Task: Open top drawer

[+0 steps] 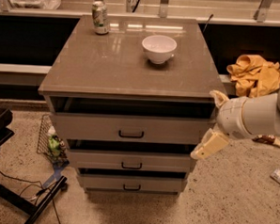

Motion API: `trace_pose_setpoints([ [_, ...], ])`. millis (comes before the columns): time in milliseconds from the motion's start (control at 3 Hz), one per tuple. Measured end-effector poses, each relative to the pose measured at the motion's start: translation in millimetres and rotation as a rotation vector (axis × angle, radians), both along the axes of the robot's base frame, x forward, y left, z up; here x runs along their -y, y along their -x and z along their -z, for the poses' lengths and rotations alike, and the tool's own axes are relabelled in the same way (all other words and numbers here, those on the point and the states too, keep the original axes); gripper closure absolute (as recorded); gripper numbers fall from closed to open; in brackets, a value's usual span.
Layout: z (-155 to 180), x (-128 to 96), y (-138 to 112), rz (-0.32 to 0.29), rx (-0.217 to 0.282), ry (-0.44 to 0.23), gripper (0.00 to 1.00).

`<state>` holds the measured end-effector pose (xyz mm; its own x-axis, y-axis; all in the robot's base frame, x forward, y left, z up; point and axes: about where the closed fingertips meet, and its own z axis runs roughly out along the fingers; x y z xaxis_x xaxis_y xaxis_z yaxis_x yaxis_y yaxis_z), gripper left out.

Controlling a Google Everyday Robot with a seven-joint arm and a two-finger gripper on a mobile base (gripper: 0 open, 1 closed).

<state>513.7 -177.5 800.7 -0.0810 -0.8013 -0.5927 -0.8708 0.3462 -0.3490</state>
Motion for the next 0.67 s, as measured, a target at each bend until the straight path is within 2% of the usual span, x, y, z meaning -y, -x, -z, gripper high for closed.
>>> trace_pose_setpoints([
  [333, 23, -4, 22, -0.028, -0.017, -0.021, 0.0],
  [667, 47, -8, 24, -0.051, -0.025, -0.031, 0.0],
])
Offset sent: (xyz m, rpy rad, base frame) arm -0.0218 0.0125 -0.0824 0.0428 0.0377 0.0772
